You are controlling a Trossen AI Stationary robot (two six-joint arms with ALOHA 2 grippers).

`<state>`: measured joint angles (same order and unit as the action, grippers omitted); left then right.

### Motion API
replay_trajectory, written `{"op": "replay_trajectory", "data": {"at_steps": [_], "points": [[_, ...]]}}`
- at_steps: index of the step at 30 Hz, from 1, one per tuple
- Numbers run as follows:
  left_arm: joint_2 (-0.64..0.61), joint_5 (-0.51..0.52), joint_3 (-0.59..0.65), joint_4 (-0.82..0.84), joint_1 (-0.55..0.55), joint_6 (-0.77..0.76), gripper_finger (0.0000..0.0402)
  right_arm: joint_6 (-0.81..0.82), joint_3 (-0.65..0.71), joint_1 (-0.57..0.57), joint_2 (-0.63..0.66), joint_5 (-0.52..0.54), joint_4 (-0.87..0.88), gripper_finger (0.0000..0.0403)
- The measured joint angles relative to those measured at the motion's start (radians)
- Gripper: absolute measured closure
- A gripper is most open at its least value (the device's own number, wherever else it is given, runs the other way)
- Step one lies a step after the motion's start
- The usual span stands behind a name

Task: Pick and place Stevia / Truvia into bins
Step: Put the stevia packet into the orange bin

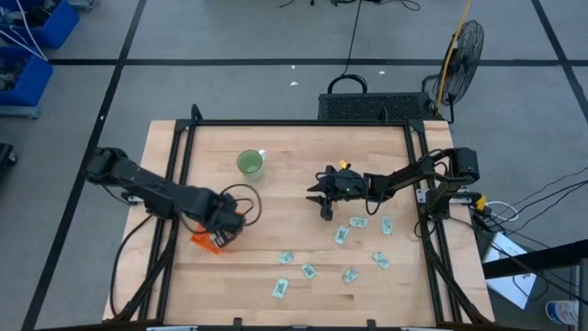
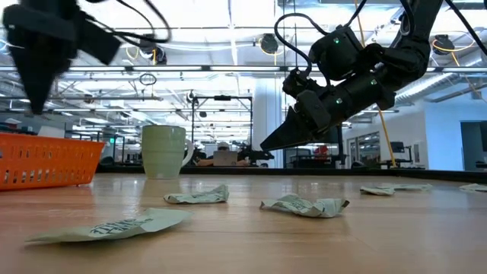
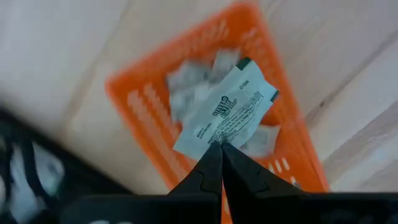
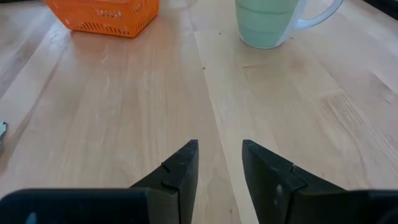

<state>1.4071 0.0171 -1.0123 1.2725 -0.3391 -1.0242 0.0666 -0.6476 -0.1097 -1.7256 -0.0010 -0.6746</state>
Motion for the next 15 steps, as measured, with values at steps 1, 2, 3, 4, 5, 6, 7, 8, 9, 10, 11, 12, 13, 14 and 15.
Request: {"op": "replay_trajectory", "data": {"at_steps": [1,2,3,4,5,6,7,8,9,10,11,12,13,14,15], "points": [[0.001,-0.004,0.007,0.005,-0.015,-0.056,0.0388,0.0,0.0,0.0,0.0,0.0,0.0,0.0287],[0.004,-0.009,0.019,0.005,-0.026,-0.099,0.0386,0.0,0.0,0.0,0.0,0.0,0.0,0.0287],[0.007,-0.009,0.036,0.005,-0.036,-0.134,0.0386,0.002,0.0,0.0,0.0,0.0,0.0,0.0287],[0.008,-0.009,0.053,0.002,-0.044,-0.157,0.0386,0.007,0.0,0.0,0.0,0.0,0.0,0.0287],[0.007,-0.009,0.07,-0.005,-0.049,-0.174,0.0386,0.017,0.0,0.0,0.0,0.0,0.0,0.0287],[0.005,-0.013,0.09,-0.021,-0.052,-0.187,0.0386,0.028,0.0,0.0,0.0,0.0,0.0,0.0287],[0.005,-0.02,0.111,-0.039,-0.053,-0.193,0.0387,0.035,0.0,0.0,0.0,0.0,0.0,0.0287],[0.007,-0.029,0.131,-0.06,-0.053,-0.193,0.0388,0.041,0.0,0.0,0.0,0.0,0.0,0.0287],[0.007,-0.033,0.145,-0.081,-0.053,-0.185,0.0387,0.043,0.0,0.0,0.0,0.0,-0.001,0.0287],[0.006,-0.033,0.155,-0.102,-0.052,-0.17,0.0385,0.043,0.0,0.0,0.0,0.0,0.0,0.0287],[0.006,-0.032,0.163,-0.115,-0.052,-0.152,0.0381,0.041,0.0,0.0,0.0,0.0,-0.001,0.0287],[0.006,-0.032,0.169,-0.126,-0.052,-0.138,0.0375,0.037,0.0,0.0,0.0,0.0,-0.001,0.0287],[0.006,-0.033,0.171,-0.129,-0.052,-0.128,0.0368,0.028,0.0,0.0,0.0,-0.001,-0.001,0.0287],[0.006,-0.03,0.171,-0.132,-0.052,-0.122,0.036,0.022,0.0,0.0,0.0,-0.002,-0.001,0.0287],[0.005,-0.027,0.17,-0.135,-0.052,-0.12,0.035,0.022,0.0,0.0,0.0,-0.002,-0.001,0.0287]]}}
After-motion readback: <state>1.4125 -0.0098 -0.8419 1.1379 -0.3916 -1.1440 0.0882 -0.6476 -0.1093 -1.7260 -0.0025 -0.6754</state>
